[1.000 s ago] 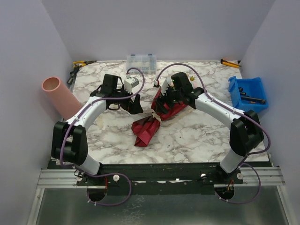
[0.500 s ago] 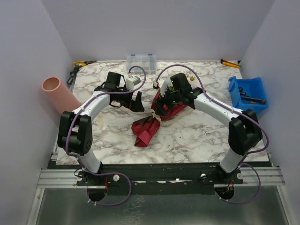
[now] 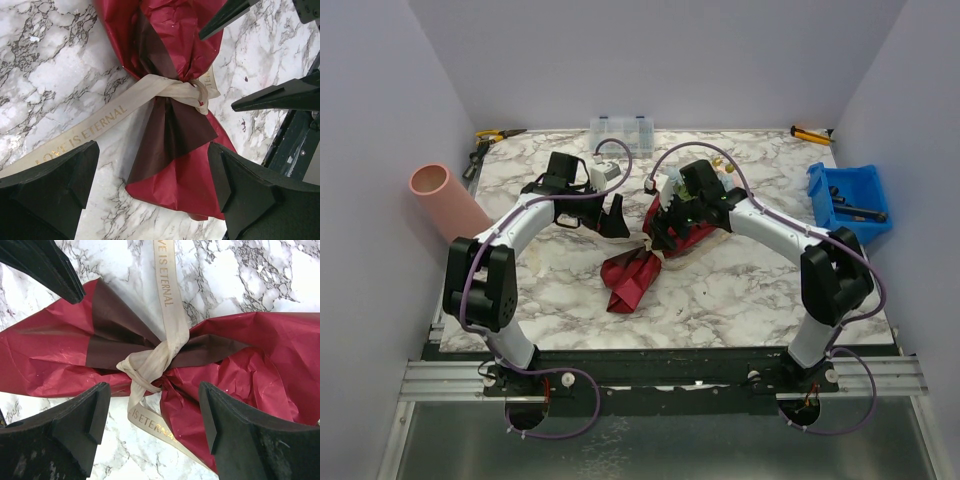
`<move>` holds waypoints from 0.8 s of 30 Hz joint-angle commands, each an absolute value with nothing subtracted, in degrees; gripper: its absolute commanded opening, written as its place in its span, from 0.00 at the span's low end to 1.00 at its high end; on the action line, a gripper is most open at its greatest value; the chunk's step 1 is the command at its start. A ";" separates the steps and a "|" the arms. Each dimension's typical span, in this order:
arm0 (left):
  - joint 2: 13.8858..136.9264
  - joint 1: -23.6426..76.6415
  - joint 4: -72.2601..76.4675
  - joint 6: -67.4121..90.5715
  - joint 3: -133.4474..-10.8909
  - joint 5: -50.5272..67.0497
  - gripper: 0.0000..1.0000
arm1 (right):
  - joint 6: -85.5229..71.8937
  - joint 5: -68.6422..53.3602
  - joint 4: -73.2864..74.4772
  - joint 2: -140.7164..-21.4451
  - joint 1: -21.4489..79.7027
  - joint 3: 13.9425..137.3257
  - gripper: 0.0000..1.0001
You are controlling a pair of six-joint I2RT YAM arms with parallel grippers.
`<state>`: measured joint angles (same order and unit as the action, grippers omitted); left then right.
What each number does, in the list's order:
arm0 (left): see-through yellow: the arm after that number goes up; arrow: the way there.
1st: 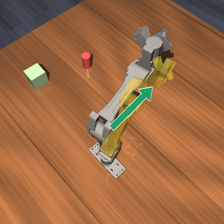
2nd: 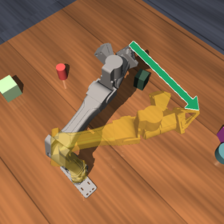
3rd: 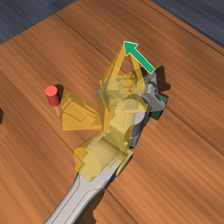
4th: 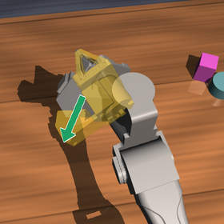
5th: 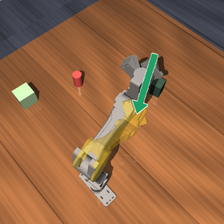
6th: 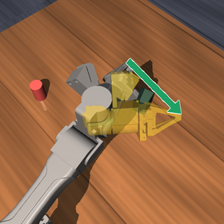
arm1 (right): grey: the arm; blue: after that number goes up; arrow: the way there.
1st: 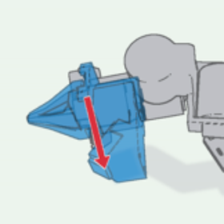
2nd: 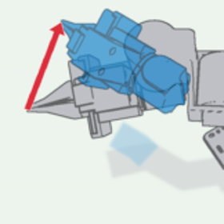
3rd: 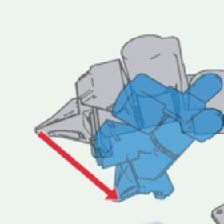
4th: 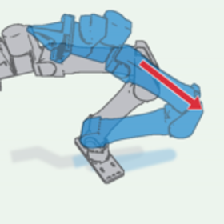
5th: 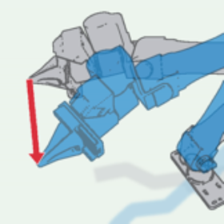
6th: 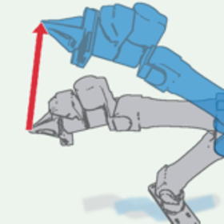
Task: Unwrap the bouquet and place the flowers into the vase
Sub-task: Untie the ribbon from the wrapping paper.
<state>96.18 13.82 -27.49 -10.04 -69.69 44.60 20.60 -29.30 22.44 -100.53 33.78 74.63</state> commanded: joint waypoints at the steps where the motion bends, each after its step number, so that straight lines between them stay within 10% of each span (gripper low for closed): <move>1: 92.25 13.56 -24.87 -9.01 -69.06 47.87 0.96 | 20.83 -30.60 23.20 -101.76 33.59 75.03 0.77; 24: 89.24 14.07 -15.87 -2.30 -64.68 49.59 0.90 | 20.83 -34.67 25.24 -107.83 34.30 79.80 0.49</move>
<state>90.11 13.96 -17.87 -3.42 -64.38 47.55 20.08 -33.32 23.77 -106.61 33.80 78.28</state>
